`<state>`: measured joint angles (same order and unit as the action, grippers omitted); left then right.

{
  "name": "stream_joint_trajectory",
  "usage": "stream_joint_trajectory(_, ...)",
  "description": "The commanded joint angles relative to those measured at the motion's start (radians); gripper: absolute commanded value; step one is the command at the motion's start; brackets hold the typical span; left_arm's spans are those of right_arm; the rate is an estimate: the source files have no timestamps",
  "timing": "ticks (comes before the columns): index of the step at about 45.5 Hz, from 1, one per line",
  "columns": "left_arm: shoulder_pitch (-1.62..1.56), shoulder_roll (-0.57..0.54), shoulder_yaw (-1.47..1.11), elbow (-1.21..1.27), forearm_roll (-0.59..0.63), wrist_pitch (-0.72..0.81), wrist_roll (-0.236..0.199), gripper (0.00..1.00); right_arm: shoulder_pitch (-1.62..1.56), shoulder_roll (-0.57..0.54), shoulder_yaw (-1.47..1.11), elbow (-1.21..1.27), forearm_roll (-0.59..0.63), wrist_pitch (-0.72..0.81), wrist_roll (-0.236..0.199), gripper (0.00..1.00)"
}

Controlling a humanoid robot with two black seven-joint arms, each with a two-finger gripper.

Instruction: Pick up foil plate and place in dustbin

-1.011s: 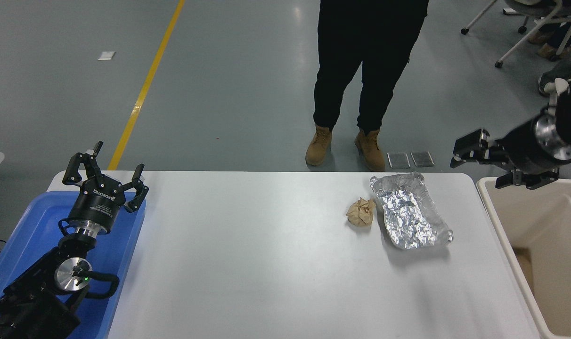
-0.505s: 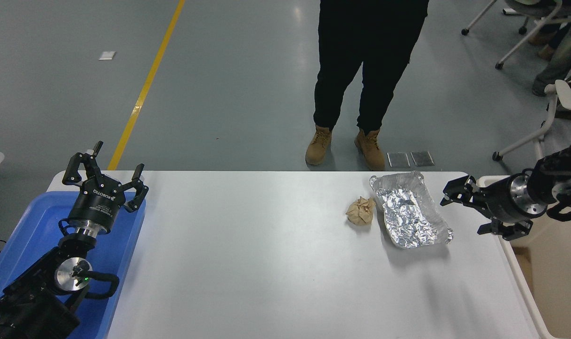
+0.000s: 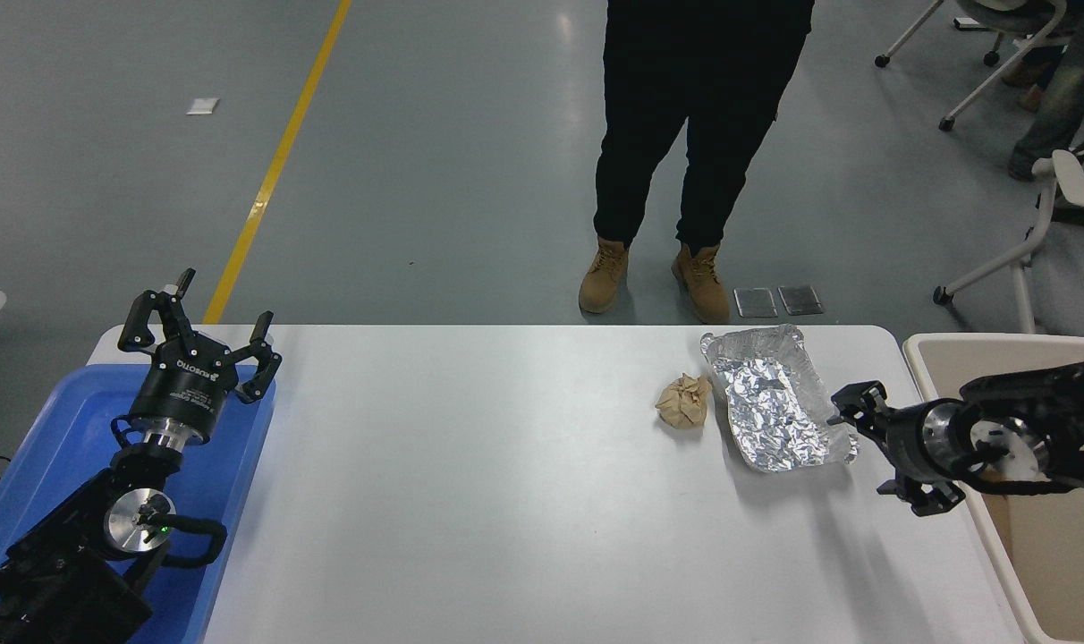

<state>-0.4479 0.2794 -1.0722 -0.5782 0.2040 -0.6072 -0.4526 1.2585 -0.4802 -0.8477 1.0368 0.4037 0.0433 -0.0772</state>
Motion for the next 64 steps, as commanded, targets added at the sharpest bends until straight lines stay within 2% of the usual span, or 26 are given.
stream_joint_trajectory(1,0.0,0.0,0.0,0.0,0.0,0.0,0.0,0.98,-0.044,0.038,0.045,-0.02,0.027,-0.04,0.0,0.99)
stream_joint_trajectory(9,0.0,0.0,0.0,0.0,0.0,0.0,0.0,0.98,-0.048,0.086,0.045,-0.033,0.027,-0.103,0.002,0.92)
stream_joint_trajectory(18,0.0,0.0,0.0,0.0,0.0,-0.002,-0.001,0.98,-0.099,0.146,0.053,-0.112,0.03,-0.132,0.002,0.92)
stream_joint_trajectory(22,0.0,0.0,0.0,0.0,0.002,0.0,0.0,0.98,-0.116,0.155,0.068,-0.121,0.03,-0.135,0.004,0.89)
stream_joint_trajectory(28,0.0,0.0,0.0,0.0,0.0,0.0,0.0,0.98,-0.129,0.161,0.088,-0.124,0.029,-0.151,0.005,0.69)
stream_joint_trajectory(41,0.0,0.0,0.0,0.0,0.0,0.0,0.0,0.98,-0.133,0.161,0.088,-0.132,0.027,-0.155,0.01,0.18)
stream_joint_trajectory(49,0.0,0.0,0.0,0.0,0.0,-0.002,0.0,0.98,-0.139,0.161,0.088,-0.133,0.024,-0.16,0.011,0.15)
stream_joint_trajectory(53,0.0,0.0,0.0,0.0,0.0,0.0,0.0,0.98,-0.14,0.161,0.088,-0.135,0.024,-0.164,0.011,0.03)
stream_joint_trajectory(55,0.0,0.0,0.0,0.0,0.0,0.0,0.0,0.98,-0.142,0.161,0.088,-0.135,0.023,-0.166,0.013,0.0)
stream_joint_trajectory(64,0.0,0.0,0.0,0.0,0.0,0.0,0.0,0.98,-0.143,0.161,0.088,-0.138,0.023,-0.168,0.011,0.0)
